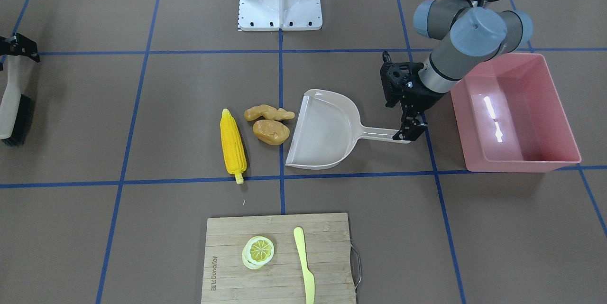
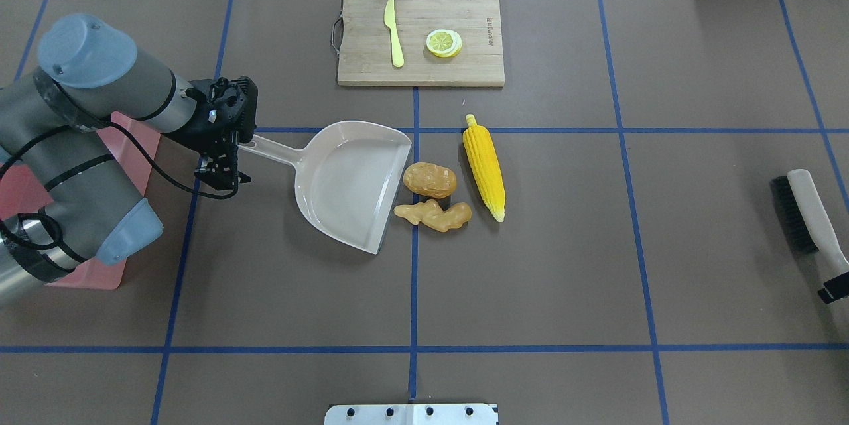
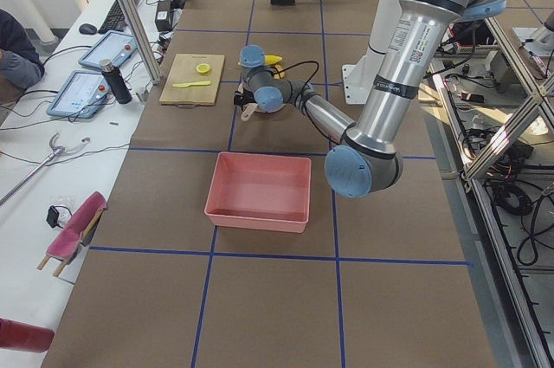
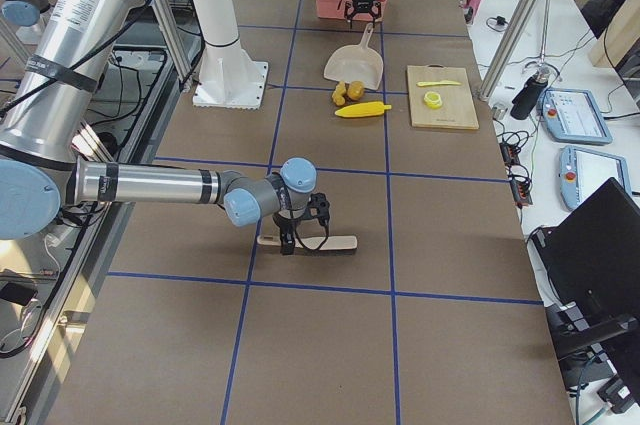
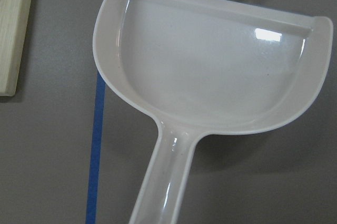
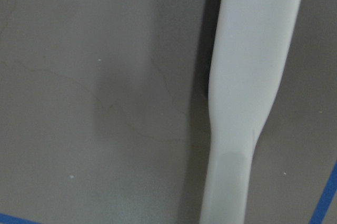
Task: Sweep and dump trash into bin
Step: 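Reach the left gripper to the white dustpan handle and grasp it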
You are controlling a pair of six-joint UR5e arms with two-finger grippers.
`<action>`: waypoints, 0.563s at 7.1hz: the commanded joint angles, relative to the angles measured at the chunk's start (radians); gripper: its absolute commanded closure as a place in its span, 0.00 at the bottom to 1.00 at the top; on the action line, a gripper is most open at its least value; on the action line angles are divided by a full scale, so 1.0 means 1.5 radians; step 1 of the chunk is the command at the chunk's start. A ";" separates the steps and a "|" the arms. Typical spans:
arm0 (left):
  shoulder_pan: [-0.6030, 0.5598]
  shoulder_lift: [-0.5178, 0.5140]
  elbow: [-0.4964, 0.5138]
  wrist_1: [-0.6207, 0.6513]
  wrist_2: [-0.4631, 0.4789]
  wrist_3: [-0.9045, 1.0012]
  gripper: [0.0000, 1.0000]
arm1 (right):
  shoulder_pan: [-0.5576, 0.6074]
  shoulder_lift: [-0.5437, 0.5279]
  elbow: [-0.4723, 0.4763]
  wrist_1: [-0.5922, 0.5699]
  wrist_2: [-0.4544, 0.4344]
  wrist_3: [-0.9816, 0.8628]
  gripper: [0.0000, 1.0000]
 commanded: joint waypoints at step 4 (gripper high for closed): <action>-0.014 -0.027 0.056 0.002 0.025 0.065 0.03 | -0.003 -0.009 -0.021 0.002 0.008 0.007 0.62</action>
